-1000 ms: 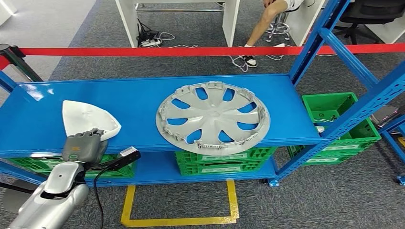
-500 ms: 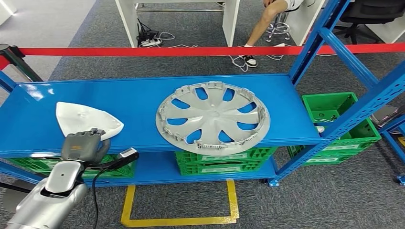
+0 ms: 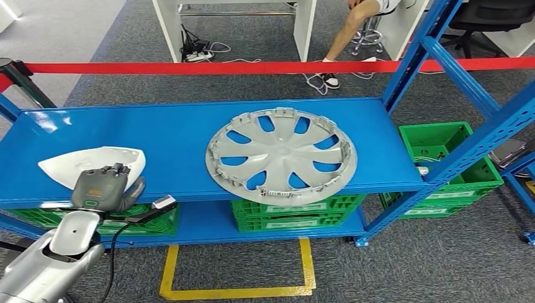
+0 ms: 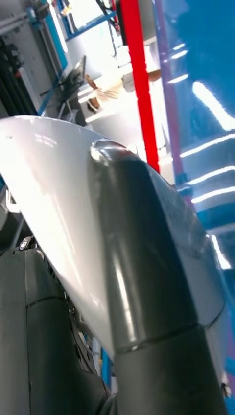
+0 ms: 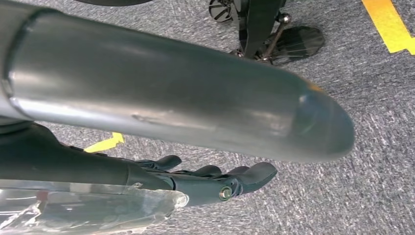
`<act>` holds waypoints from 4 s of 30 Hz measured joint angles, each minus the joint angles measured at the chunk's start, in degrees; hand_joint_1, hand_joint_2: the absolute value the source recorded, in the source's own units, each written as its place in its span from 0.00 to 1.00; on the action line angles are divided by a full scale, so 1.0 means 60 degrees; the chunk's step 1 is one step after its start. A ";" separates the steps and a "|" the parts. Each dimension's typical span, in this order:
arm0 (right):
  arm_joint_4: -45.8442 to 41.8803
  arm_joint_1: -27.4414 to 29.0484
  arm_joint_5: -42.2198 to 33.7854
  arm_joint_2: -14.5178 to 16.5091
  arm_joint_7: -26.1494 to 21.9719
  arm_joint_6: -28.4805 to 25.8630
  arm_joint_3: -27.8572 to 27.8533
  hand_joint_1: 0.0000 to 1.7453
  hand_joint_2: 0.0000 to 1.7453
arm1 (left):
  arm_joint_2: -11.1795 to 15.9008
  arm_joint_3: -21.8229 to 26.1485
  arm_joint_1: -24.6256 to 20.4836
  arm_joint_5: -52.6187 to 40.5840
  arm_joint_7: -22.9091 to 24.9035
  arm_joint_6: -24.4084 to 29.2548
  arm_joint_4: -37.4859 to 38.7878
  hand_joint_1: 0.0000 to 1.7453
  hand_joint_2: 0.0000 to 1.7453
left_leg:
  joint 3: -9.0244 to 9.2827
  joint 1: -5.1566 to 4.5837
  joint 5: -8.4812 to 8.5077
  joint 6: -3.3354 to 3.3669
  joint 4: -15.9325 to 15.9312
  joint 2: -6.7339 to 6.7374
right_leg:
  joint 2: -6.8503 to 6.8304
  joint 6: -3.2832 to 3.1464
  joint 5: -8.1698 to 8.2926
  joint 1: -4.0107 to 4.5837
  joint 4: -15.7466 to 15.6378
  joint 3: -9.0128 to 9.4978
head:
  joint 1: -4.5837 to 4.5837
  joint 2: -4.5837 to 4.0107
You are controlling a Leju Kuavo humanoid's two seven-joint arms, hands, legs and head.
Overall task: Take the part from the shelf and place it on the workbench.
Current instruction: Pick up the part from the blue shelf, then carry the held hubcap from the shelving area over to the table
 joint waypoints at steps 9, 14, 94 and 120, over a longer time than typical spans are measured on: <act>0.0007 -0.0004 -0.0032 0.0000 0.0006 -0.0009 0.0000 0.00 0.00 | 0.0220 -0.0444 -0.0203 0.0000 0.0010 0.0293 -0.0130 1.00 0.00 | 0.0000 0.0000 0.0000 0.0000 0.0000 0.0000 | 0.0000 0.0000 0.0000 0.0000 0.0000 0.0000 | -0.0001 -0.0001; 0.0010 -0.0002 -0.0033 0.0000 0.0004 -0.0009 0.0000 0.00 0.00 | 0.0297 -0.0614 -0.0324 0.0000 -0.0034 0.0462 -0.0130 1.00 0.00 | 0.0000 0.0000 0.0000 0.0000 0.0000 0.0000 | 0.0002 0.0000 0.0000 0.0000 0.0000 0.0000 | 0.0000 0.0000; 0.0169 0.0012 -0.0185 0.0040 -0.0358 0.0375 0.0066 0.00 0.00 | 0.0579 0.0696 0.1295 0.0077 -0.1420 0.0250 -0.2356 1.00 0.00 | -0.1042 -0.0029 -0.1075 -0.0239 0.1884 0.0124 | -0.0108 -0.0494 0.0121 0.0124 -0.0343 0.0201 | 0.0149 -0.0002; 0.0180 0.0114 0.0143 0.0098 -0.0375 -0.0073 0.0354 0.00 0.00 | 0.0376 0.0850 0.1159 0.0203 -0.1453 -0.0316 -0.2429 1.00 0.00 | -0.0134 -0.0039 0.0066 -0.0118 -0.0021 -0.0787 | 0.0359 -0.0313 -0.0210 0.0074 0.0054 0.0188 | 0.0050 -0.0001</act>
